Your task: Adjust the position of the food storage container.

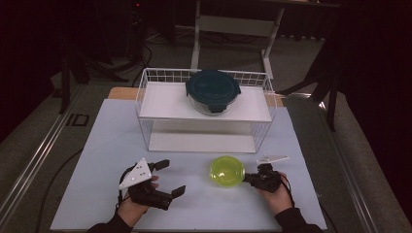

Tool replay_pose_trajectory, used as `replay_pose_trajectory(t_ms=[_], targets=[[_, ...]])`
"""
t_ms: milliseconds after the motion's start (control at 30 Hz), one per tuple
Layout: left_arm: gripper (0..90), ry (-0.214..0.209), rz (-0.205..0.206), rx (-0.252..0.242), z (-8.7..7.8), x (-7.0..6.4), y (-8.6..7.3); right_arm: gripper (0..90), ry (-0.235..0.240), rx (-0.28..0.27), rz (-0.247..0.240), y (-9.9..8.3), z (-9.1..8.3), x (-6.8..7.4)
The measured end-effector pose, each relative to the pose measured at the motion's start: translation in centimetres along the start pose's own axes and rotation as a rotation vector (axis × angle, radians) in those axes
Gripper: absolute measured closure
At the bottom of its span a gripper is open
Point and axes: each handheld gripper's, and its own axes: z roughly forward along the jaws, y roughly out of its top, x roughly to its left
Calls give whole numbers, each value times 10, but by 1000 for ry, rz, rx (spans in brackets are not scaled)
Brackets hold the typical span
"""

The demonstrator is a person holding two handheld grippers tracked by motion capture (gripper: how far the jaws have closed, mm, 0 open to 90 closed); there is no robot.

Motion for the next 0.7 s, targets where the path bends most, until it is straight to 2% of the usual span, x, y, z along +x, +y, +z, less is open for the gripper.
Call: replay_pose_trajectory(t_ms=[133,700], targets=[[0,-1,1,1,0,0,0,900,8,21,-15,4,10,6],[0,2,-2,-3,-1,0,1,900,45,34,-42,22,38,22]])
